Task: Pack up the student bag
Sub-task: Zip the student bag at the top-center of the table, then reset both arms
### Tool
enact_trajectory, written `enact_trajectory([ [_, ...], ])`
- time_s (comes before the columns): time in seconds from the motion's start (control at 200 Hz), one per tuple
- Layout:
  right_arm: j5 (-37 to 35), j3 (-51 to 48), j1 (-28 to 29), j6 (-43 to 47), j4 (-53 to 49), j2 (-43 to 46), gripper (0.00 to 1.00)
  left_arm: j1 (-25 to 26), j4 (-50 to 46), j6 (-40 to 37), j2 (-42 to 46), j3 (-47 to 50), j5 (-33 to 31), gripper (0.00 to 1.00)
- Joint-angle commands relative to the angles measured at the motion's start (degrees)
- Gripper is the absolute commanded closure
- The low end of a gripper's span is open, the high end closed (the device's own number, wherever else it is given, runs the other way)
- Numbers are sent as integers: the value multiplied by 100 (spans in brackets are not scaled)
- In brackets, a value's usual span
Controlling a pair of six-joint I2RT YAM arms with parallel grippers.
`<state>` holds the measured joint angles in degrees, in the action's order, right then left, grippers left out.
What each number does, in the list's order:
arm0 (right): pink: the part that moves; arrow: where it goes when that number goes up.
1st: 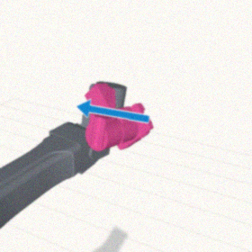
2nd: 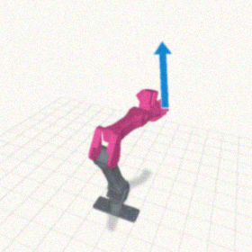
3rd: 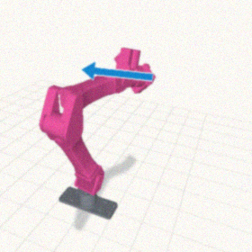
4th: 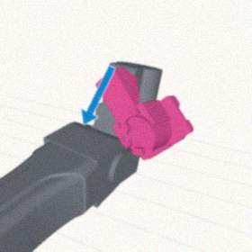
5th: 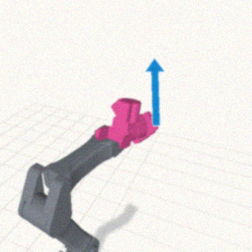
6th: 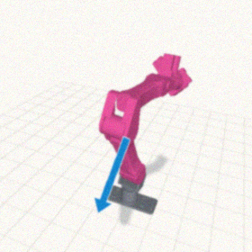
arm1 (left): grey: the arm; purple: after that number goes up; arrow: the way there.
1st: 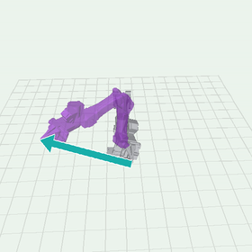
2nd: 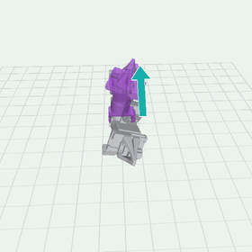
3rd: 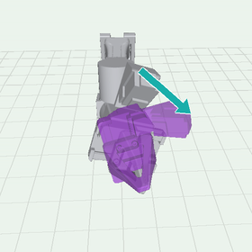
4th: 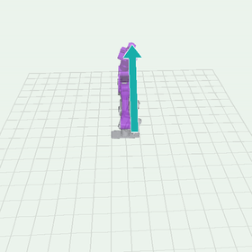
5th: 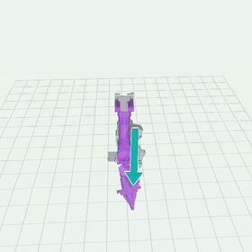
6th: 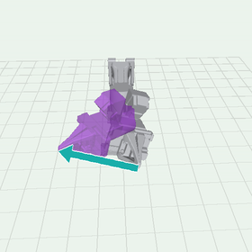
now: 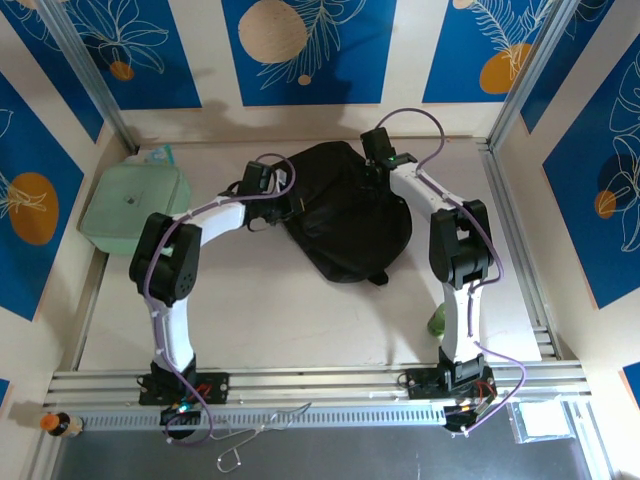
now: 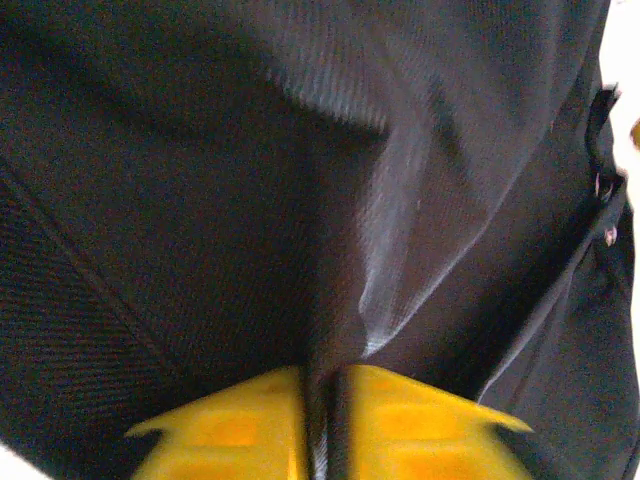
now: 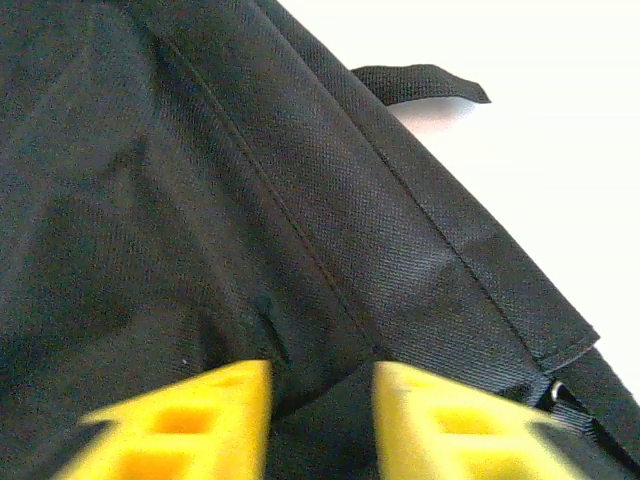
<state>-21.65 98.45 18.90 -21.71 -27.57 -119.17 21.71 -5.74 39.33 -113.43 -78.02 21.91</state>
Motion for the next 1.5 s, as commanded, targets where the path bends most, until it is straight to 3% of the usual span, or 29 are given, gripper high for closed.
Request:
enact_trajectory([
  [0.0,2,-346,9,-306,123,889,36,-138,-652,-692,250,-380,-839,55],
  [0.125,-124,-1262,-34,-218,630,2003,17,-158,-865,-1060,1071,-16,-1832,33],
  [0.195,-310,-1778,-78,-135,821,2606,0,-159,-877,-1249,1678,406,-2502,22],
  [0.355,-1053,-3141,-170,29,1402,3934,1,-154,-628,-1531,3173,1738,-4077,0],
  [0.505,-1473,-4430,-484,-73,1851,5072,1,-204,-257,-1704,4497,3106,-5455,0],
  [0.665,-1446,-5700,-1206,-272,2319,5869,1,-378,236,-1975,5650,4475,-6295,0],
  [0.775,-1430,-6599,-1495,25,3163,6192,1,-413,954,-2363,6310,5402,-6752,0],
  [0.88,-1290,-7094,-1645,245,3595,6221,1,-501,1676,-2802,6671,5962,-6718,1],
  [0.995,-969,-7449,-1660,560,4345,5908,1,-634,2350,-3260,6491,6279,-6356,1],
  [1.075,-756,-7575,-1647,698,4928,5618,1,-732,2722,-3470,6037,6305,-6053,1],
  [1.175,-308,-7753,-1636,1077,6088,4999,1,-845,3881,-3898,5260,6437,-5414,1],
  [1.375,325,-7727,-1552,1508,7273,3920,1,-1083,5763,-4221,3816,6324,-4197,1],
  [1.495,581,-8027,-1554,1600,8175,3544,1,-1210,5771,-4406,3387,6047,-3703,1],
])
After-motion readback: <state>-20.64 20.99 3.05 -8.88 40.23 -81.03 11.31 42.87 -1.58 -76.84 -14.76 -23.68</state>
